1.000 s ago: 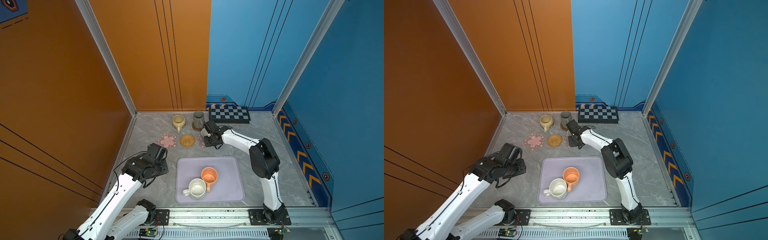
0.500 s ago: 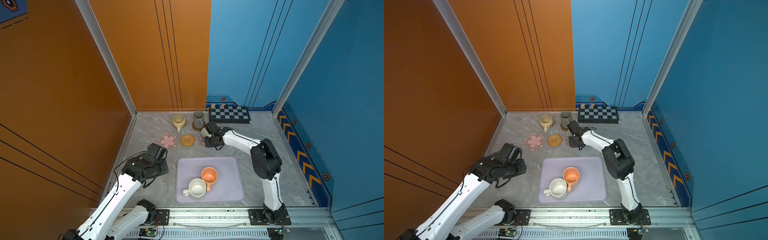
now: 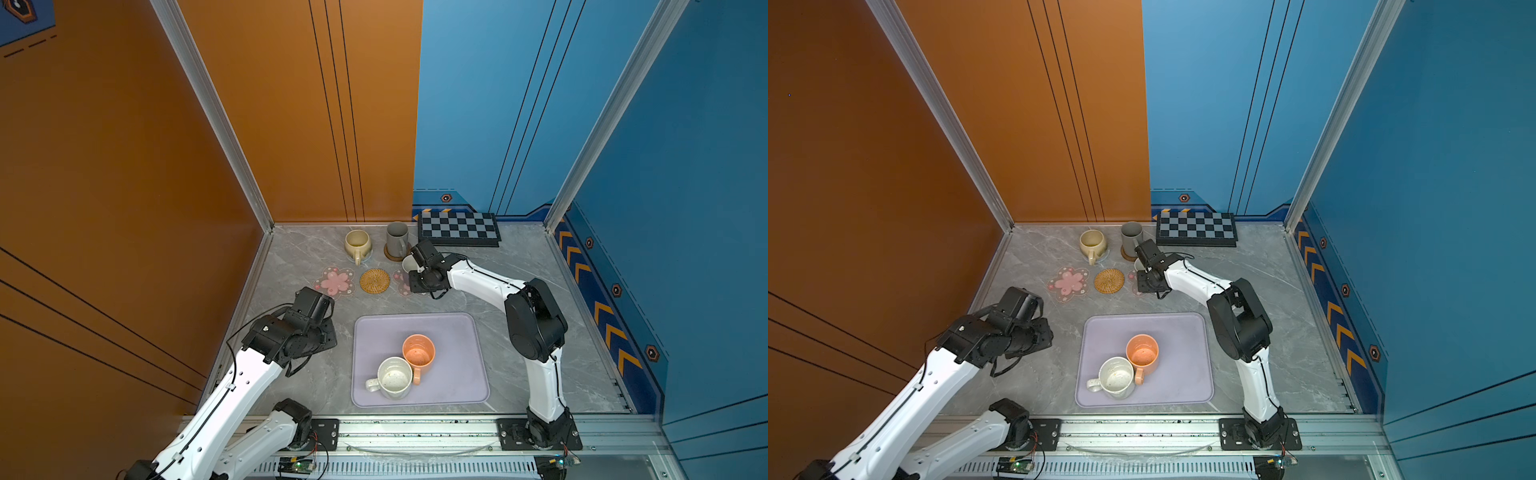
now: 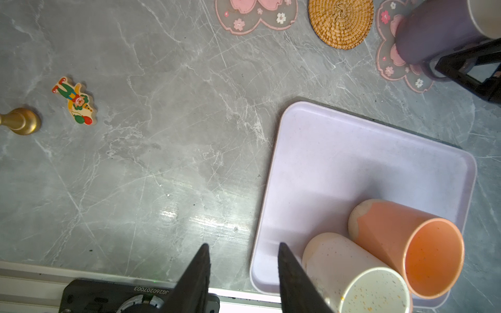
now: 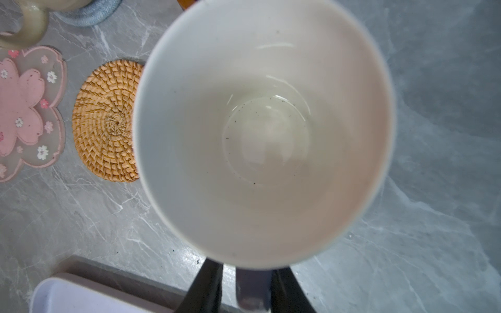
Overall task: Place cups on coasters
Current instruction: Place the cup on the coaster.
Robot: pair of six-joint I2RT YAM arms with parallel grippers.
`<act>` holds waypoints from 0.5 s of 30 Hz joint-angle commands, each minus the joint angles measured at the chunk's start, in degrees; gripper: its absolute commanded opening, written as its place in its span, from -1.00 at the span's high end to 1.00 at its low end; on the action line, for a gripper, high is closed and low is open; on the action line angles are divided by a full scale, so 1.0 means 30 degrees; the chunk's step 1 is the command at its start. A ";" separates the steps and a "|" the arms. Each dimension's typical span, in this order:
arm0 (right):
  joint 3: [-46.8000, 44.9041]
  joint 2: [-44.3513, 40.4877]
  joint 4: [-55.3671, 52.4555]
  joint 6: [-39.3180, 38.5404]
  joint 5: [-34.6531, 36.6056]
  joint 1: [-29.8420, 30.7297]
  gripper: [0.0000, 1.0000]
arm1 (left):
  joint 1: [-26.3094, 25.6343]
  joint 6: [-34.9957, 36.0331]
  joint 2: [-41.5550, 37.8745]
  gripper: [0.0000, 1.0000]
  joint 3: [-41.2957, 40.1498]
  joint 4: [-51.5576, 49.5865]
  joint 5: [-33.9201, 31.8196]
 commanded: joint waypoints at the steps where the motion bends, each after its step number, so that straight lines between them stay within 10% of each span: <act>1: -0.0138 -0.0425 0.0252 0.0183 0.0068 -0.0088 0.49 | 0.0141 -0.0297 -0.0360 0.15 -0.0351 -0.0144 0.0291; 7: -0.0259 -0.0804 0.0398 0.0103 0.0446 0.0043 0.71 | 0.0141 -0.0382 -0.0515 0.15 -0.0383 -0.0134 0.0313; 15: -0.0429 -0.1126 0.0399 0.0037 0.0545 0.0072 0.53 | 0.0113 -0.0451 -0.0678 0.15 -0.0463 -0.0159 0.0356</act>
